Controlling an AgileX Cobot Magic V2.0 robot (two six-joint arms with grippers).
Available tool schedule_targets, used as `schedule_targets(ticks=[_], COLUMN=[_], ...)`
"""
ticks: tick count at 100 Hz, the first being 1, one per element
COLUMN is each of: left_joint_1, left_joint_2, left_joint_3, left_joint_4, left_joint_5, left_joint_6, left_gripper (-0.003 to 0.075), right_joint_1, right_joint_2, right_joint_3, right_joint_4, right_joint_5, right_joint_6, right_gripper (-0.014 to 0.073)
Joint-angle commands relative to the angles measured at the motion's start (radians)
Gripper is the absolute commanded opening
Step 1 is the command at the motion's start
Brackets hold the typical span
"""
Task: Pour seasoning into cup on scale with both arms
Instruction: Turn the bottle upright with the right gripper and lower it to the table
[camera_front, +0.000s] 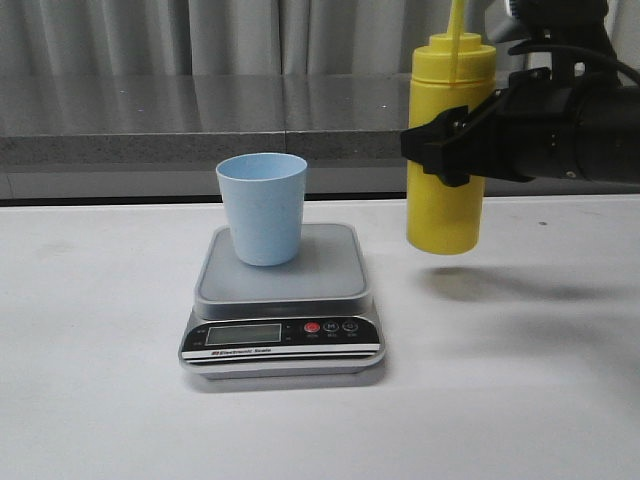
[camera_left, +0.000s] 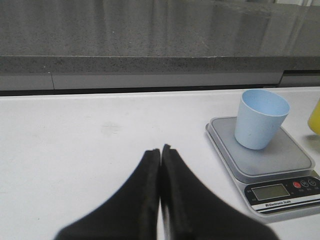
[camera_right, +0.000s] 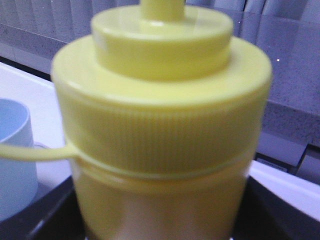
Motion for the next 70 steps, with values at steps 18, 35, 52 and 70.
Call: schedule_targets(ticks=[18, 35, 52, 70], left_joint_1=[0.002, 0.002, 0.002, 0.002], left_joint_2=[0.008, 0.008, 0.008, 0.008], left_joint_3=[-0.029, -0.029, -0.029, -0.029], left_joint_4=[-0.003, -0.003, -0.003, -0.003], left_joint_5=[-0.079, -0.079, -0.079, -0.079], left_joint_6=[-0.009, -0.009, -0.009, -0.009], left_gripper=[-0.002, -0.002, -0.002, -0.002], right_joint_1=[-0.007, -0.007, -0.007, -0.007], right_joint_2=[0.022, 0.056, 0.072, 0.074], right_joint_3=[-0.013, -0.013, -0.013, -0.013], right_joint_4=[0.015, 0.015, 0.015, 0.015], right_joint_5=[-0.12, -0.127, -0.127, -0.127], right_joint_6=[0.003, 0.003, 0.003, 0.003], right_gripper=[0.0213, 0.0213, 0.0213, 0.0216])
